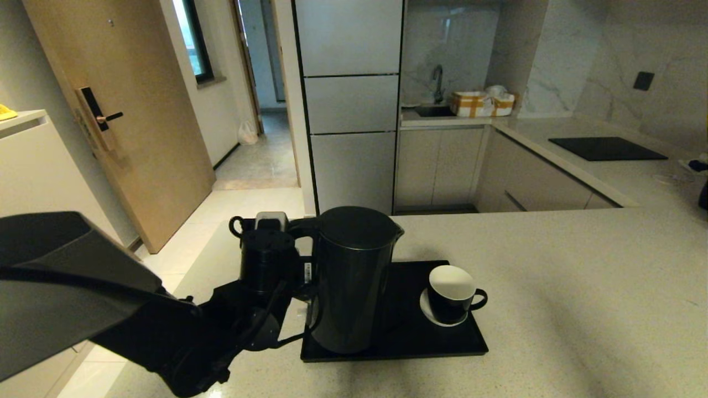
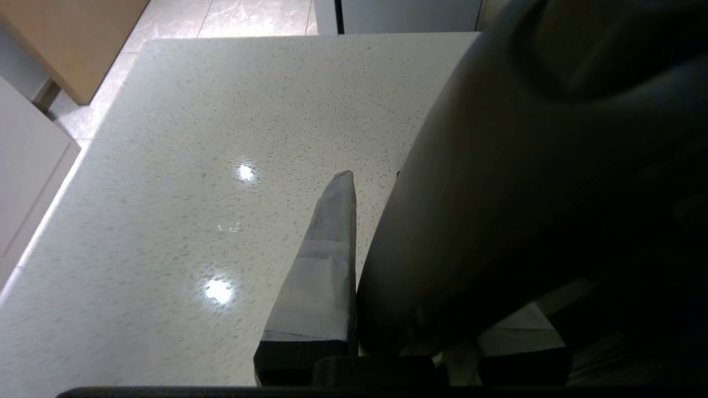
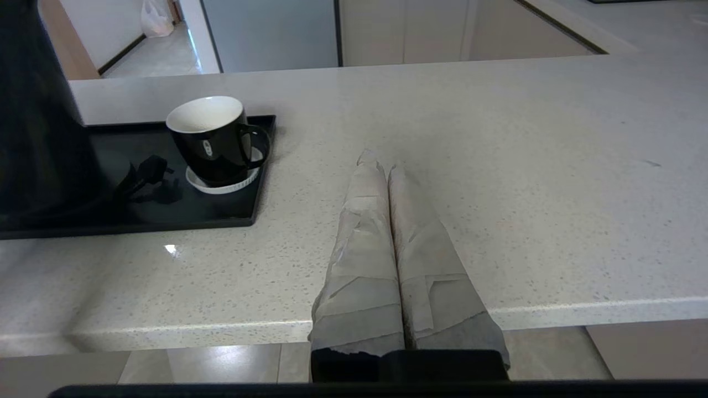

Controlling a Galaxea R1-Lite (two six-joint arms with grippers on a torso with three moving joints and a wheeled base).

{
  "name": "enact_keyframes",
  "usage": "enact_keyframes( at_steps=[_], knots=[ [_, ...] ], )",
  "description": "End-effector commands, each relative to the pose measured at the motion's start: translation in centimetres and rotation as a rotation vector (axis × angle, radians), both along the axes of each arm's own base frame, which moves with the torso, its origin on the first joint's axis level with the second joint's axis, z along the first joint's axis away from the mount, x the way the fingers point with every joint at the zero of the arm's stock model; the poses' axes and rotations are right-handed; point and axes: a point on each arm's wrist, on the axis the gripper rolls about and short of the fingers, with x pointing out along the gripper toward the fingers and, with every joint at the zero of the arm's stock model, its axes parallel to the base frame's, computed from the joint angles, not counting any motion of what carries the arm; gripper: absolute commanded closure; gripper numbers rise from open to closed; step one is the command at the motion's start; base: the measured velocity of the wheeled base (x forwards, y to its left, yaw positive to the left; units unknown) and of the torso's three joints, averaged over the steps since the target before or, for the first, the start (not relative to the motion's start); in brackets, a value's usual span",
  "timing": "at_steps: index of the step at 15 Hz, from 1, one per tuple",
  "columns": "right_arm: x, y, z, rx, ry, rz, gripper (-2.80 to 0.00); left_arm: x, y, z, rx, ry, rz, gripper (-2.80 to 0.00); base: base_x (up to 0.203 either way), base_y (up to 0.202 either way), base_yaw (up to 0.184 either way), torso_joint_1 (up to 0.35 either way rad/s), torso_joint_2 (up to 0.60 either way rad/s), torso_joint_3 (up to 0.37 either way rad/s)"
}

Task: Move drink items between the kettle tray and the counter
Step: Return the kettle to its original position

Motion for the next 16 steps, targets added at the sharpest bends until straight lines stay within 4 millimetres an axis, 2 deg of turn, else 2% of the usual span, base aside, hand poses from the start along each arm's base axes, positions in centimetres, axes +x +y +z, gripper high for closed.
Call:
enact_keyframes(
  at_steps=[1, 2, 4, 5, 12, 13, 15, 16],
  knots=[
    [0.0, 0.0, 0.0, -0.001, 0.0, 0.0, 0.0, 0.6, -0.4, -1.3, 0.02, 0.025, 0.005, 0.0, 0.0, 0.0, 0.0, 0.0, 0.0, 0.0],
    [0.0, 0.0, 0.0, -0.001, 0.001, 0.0, 0.0, 0.9, -0.5, -1.7, 0.02, 0.026, 0.007, 0.0, 0.0, 0.0, 0.0, 0.0, 0.0, 0.0],
    [0.0, 0.0, 0.0, -0.001, 0.0, 0.0, 0.0, 1.7, -0.8, -3.9, 0.043, 0.06, 0.01, 0.0, 0.0, 0.0, 0.0, 0.0, 0.0, 0.0],
    [0.0, 0.0, 0.0, -0.001, 0.0, 0.0, 0.0, 1.7, -0.8, -4.0, 0.038, 0.059, 0.013, 0.0, 0.0, 0.0, 0.0, 0.0, 0.0, 0.0],
    [0.0, 0.0, 0.0, -0.001, 0.0, 0.0, 0.0, 1.1, -0.4, -3.8, 0.05, 0.065, 0.018, 0.0, 0.0, 0.0, 0.0, 0.0, 0.0, 0.0],
    [0.0, 0.0, 0.0, -0.001, 0.0, 0.0, 0.0, 1.1, -0.3, -3.6, 0.06, 0.062, 0.016, 0.0, 0.0, 0.0, 0.0, 0.0, 0.0, 0.0],
    [0.0, 0.0, 0.0, -0.001, 0.0, 0.0, 0.0, 0.6, 0.1, -1.6, 0.075, 0.019, 0.009, 0.0, 0.0, 0.0, 0.0, 0.0, 0.0, 0.0],
    [0.0, 0.0, 0.0, -0.001, 0.0, 0.0, 0.0, 0.6, 0.1, -1.5, 0.078, 0.019, 0.009, 0.0, 0.0, 0.0, 0.0, 0.0, 0.0, 0.0]
  ],
)
